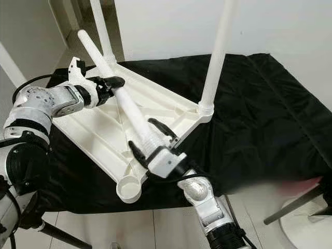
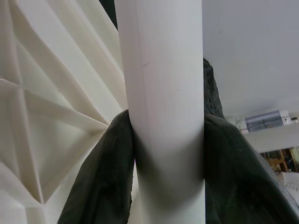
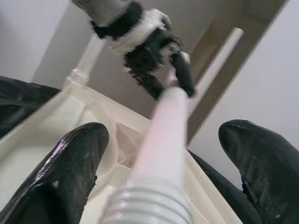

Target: Building children table

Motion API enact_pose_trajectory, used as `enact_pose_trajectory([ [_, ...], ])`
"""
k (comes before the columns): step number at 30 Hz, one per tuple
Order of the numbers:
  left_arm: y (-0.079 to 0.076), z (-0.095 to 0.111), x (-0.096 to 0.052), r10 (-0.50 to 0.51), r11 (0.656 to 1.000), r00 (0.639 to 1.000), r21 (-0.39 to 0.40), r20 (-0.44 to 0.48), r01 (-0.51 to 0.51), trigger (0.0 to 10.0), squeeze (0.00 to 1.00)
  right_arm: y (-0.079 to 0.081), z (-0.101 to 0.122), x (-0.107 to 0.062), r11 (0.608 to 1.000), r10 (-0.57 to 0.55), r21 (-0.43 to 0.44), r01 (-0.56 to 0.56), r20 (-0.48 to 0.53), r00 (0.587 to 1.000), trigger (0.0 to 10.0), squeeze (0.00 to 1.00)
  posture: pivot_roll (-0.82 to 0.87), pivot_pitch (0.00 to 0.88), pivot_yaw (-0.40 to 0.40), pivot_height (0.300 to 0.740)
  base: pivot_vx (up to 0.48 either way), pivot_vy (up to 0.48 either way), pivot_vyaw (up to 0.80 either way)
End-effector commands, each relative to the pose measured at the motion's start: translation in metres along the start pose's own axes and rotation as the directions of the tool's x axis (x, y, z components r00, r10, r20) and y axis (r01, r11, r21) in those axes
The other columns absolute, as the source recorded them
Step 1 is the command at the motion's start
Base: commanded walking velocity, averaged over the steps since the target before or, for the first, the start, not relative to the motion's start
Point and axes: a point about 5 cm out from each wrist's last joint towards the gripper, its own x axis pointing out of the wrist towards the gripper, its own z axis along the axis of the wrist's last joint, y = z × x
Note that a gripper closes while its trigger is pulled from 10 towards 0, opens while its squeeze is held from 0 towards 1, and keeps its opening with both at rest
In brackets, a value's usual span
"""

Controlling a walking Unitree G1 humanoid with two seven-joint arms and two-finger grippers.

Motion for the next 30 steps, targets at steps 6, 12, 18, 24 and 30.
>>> enact_pose_trajectory([
  [6,-0.005,0.016,-0.005,-0.123,0.992,0.988,-0.007,0.089,0.124,10.0,0.00,-0.009,-0.006,-0.012,0.979,-0.160,0.111,0.170,-0.091,0.983,10.0,0.00,-0.06,0.000,0.059,0.740,0.000,0.000,0.00],
  [12,-0.018,0.032,-0.009,-0.179,0.983,0.971,0.073,0.159,0.170,10.0,0.00,-0.018,-0.012,-0.010,0.904,-0.259,0.295,0.311,-0.203,0.944,10.0,0.00,-0.06,0.000,0.050,0.740,0.000,0.000,0.00],
  [18,-0.029,0.030,-0.007,-0.159,0.939,0.969,0.332,0.190,0.089,10.0,0.00,-0.030,-0.017,0.008,0.855,-0.257,0.393,0.338,-0.246,0.935,10.0,0.00,-0.05,0.000,0.034,0.740,0.000,0.000,0.00],
  [24,-0.037,0.020,-0.003,-0.147,0.897,0.956,0.442,0.253,0.021,10.0,0.00,-0.037,-0.018,0.022,0.837,-0.212,0.451,0.309,-0.254,0.944,10.0,0.00,-0.04,0.000,0.007,0.740,0.000,0.000,0.00],
  [30,-0.049,0.005,-0.002,-0.170,0.844,0.933,0.535,0.317,-0.028,10.0,0.00,-0.044,-0.020,0.027,0.841,-0.131,0.479,0.251,-0.269,0.954,10.0,0.00,-0.02,0.000,-0.015,0.740,0.000,0.000,0.00],
])
